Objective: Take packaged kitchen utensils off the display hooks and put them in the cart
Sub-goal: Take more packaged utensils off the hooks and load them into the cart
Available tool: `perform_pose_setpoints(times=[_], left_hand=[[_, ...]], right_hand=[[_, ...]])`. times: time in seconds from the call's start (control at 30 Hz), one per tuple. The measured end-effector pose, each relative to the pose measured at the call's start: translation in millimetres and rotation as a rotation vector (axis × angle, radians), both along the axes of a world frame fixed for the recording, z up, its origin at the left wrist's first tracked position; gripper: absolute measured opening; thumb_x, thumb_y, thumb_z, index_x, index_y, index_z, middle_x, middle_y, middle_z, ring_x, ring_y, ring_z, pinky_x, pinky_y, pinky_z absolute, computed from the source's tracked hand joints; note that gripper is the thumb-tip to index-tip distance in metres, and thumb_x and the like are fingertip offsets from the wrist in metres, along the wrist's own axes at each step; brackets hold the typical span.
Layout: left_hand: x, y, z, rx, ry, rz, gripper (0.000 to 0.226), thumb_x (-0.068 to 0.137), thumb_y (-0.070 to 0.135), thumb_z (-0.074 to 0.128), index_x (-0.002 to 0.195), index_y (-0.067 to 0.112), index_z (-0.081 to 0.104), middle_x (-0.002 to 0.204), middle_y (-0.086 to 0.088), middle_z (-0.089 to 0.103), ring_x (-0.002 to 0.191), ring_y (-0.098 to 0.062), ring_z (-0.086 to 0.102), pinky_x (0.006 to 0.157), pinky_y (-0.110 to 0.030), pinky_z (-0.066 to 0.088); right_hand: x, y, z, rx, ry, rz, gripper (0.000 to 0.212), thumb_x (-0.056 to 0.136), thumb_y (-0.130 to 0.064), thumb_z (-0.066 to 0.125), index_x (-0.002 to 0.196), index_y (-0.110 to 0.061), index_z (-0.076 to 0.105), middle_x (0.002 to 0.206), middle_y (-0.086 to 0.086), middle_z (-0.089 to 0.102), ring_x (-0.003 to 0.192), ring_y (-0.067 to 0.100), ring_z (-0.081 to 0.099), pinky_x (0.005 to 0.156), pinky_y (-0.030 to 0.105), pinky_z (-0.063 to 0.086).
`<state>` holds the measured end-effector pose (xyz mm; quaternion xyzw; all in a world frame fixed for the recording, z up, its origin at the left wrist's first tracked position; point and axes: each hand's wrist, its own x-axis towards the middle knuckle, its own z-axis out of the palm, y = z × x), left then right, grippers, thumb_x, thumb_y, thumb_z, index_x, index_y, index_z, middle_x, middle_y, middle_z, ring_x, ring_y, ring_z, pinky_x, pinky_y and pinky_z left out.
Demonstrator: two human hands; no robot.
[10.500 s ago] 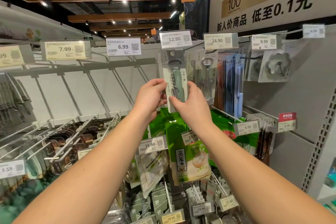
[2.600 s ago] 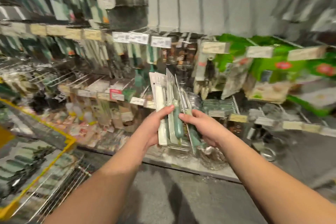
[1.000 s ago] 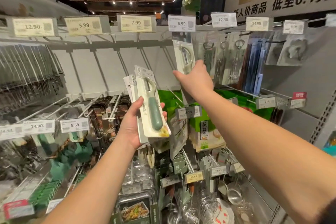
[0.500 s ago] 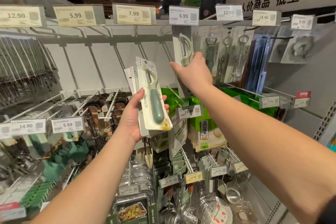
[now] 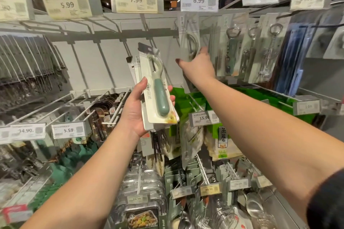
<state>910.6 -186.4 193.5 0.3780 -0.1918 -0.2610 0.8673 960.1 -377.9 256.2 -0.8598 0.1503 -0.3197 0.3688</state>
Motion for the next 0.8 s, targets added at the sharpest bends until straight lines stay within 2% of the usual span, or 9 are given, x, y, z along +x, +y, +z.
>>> perform_pose_setpoints(times=[0.07,0.1,0.2,0.3,0.47,0.6,0.7,0.8], left_hand=[[7,0,1,-0.001,-0.011,-0.018,0.069,0.052,0.042,0.093,0.107,0.004,0.075,0.102,-0.015,0.072,0.082,-0.03,0.07,0.076,-0.041,0.059],[10,-1,1,-0.001,-0.012,-0.026,0.074,0.049,0.042,0.095,0.11,0.005,0.073,0.102,-0.014,0.072,0.082,-0.03,0.07,0.076,-0.041,0.059],[18,-3,-1,-0.006,-0.017,-0.048,0.071,0.052,0.043,0.094,0.11,0.007,0.074,0.104,-0.014,0.072,0.083,-0.029,0.07,0.077,-0.041,0.059],[25,-5,-1,-0.007,0.01,-0.058,0.076,0.051,0.043,0.094,0.112,0.004,0.072,0.103,-0.013,0.071,0.084,-0.029,0.069,0.078,-0.041,0.058],[34,-6,1,-0.013,0.009,-0.025,0.067,0.052,0.042,0.093,0.105,0.005,0.077,0.103,-0.014,0.072,0.083,-0.029,0.07,0.076,-0.041,0.058],[41,-6,3,-0.001,-0.003,-0.031,0.061,0.057,0.045,0.088,0.104,0.007,0.077,0.104,-0.012,0.071,0.087,-0.028,0.068,0.081,-0.041,0.057],[47,-5,3,0.001,-0.03,-0.024,0.059,0.059,0.045,0.088,0.105,0.011,0.078,0.109,-0.011,0.068,0.092,-0.029,0.066,0.086,-0.042,0.054],[51,-5,2,0.001,-0.036,-0.007,0.061,0.057,0.046,0.089,0.105,0.01,0.078,0.109,-0.012,0.07,0.089,-0.028,0.068,0.084,-0.041,0.056]], right_hand=[[18,-1,-2,0.008,0.039,0.02,0.095,0.088,-0.055,0.066,0.155,-0.014,0.013,0.157,0.011,0.034,0.124,0.035,0.056,0.097,0.046,0.052],[27,-1,-1,0.02,0.057,0.024,0.096,0.089,-0.053,0.065,0.157,-0.016,0.008,0.161,0.008,0.029,0.13,0.034,0.051,0.102,0.045,0.049],[51,-1,4,0.078,0.111,0.009,0.099,0.09,-0.051,0.066,0.16,-0.018,0.004,0.165,0.004,0.017,0.145,0.033,0.033,0.113,0.049,0.038],[73,0,5,0.12,0.099,0.004,0.096,0.088,-0.048,0.071,0.158,-0.017,0.013,0.16,0.007,0.029,0.139,0.037,0.042,0.109,0.054,0.042],[105,1,-2,0.146,0.042,-0.011,0.091,0.086,-0.045,0.073,0.154,-0.015,0.022,0.152,0.009,0.043,0.131,0.035,0.05,0.103,0.048,0.045],[128,-2,-4,0.125,0.031,0.003,0.088,0.087,-0.043,0.072,0.153,-0.01,0.024,0.15,0.013,0.044,0.133,0.034,0.049,0.106,0.045,0.045],[140,-5,-6,0.103,0.006,0.004,0.085,0.089,-0.042,0.071,0.151,-0.007,0.025,0.147,0.016,0.046,0.129,0.033,0.052,0.1,0.039,0.047],[152,-8,-6,0.105,-0.018,0.002,0.086,0.089,-0.04,0.072,0.151,-0.006,0.024,0.147,0.017,0.046,0.131,0.033,0.051,0.102,0.039,0.046]])
